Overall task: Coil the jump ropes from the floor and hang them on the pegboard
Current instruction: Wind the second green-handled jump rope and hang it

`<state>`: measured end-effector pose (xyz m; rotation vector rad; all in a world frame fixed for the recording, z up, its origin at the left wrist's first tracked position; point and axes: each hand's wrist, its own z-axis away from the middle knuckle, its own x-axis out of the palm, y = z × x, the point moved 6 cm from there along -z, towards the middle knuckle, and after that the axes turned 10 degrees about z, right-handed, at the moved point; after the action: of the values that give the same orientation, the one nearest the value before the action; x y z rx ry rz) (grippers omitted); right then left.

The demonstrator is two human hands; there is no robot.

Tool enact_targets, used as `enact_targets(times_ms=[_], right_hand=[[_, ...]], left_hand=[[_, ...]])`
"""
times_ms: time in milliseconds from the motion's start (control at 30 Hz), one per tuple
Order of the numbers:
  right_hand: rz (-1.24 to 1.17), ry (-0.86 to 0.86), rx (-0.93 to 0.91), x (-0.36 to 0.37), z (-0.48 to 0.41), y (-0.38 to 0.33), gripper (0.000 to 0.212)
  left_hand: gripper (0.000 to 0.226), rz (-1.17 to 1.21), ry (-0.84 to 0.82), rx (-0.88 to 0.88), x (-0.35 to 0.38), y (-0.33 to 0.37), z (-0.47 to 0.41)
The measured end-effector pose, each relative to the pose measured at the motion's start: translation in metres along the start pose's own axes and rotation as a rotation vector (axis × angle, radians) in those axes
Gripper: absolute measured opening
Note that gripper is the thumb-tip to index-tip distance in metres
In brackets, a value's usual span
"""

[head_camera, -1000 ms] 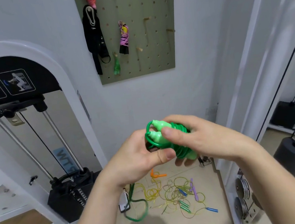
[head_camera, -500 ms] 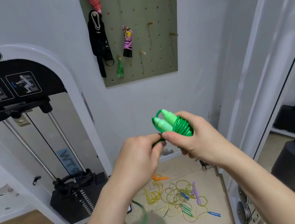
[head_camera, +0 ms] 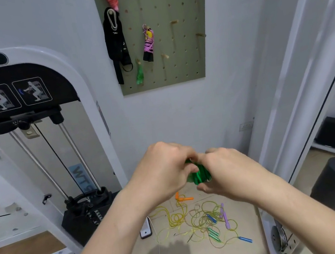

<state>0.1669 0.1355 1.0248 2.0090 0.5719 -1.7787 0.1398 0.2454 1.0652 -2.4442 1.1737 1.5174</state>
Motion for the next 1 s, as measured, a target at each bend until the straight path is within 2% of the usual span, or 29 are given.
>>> enact_targets(times_ms=[67,133,200,300,367,433,500,533,600,667,733,867,933,1000], right_hand=[[-0.088,0.024,-0.023,-0.005,0.004,-0.001,0.032],[-0.212,0.019,-0.006,-0.010,0.006,0.000,0.047],[-0.238,0.095,0.019,-0.018,0.009,0.001,0.050],[-0.246,0.283,0.048,-0.033,0.015,-0.001,0.052],[-0.329,0.352,0.058,-0.040,0.016,-0.001,0.052],[-0.489,0.399,0.074,-0.044,0.015,0.005,0.045],[-0.663,0.412,0.097,-0.046,0.012,0.014,0.035],[-0.773,0.401,0.109,-0.045,0.010,0.018,0.031],[-1.028,0.375,0.129,-0.043,0.007,0.025,0.026],[-1.198,0.341,0.147,-0.039,0.002,0.029,0.031],[-1.265,0.318,0.156,-0.033,-0.002,0.029,0.034],[-1.229,0.314,0.214,-0.021,-0.007,0.038,0.027],[-1.129,0.307,0.238,-0.014,-0.012,0.042,0.022],[-0.945,0.304,0.242,-0.008,-0.015,0.044,0.026]], left_hand=[[0.015,0.233,0.077,-0.127,-0.003,-0.011,-0.004],[0.016,0.453,0.144,-0.261,-0.007,-0.018,-0.009],[0.022,0.611,0.146,-0.361,-0.007,-0.024,-0.014],[0.015,0.915,0.125,-0.433,-0.002,-0.035,-0.020],[0.005,1.166,0.171,-0.478,0.007,-0.037,-0.021],[0.018,1.308,0.241,-0.530,0.017,-0.035,-0.022],[0.036,1.268,0.255,-0.561,0.026,-0.034,-0.021],[0.036,1.229,0.243,-0.560,0.031,-0.033,-0.018],[0.022,1.180,0.217,-0.543,0.039,-0.034,-0.011],[0.025,1.093,0.195,-0.525,0.045,-0.039,-0.004],[0.026,0.829,0.184,-0.453,0.043,-0.043,0.001],[0.021,0.275,0.113,-0.247,0.035,-0.038,0.011],[0.024,0.194,0.067,-0.232,0.033,-0.038,0.016],[0.022,0.198,0.020,-0.254,0.031,-0.040,0.018]])
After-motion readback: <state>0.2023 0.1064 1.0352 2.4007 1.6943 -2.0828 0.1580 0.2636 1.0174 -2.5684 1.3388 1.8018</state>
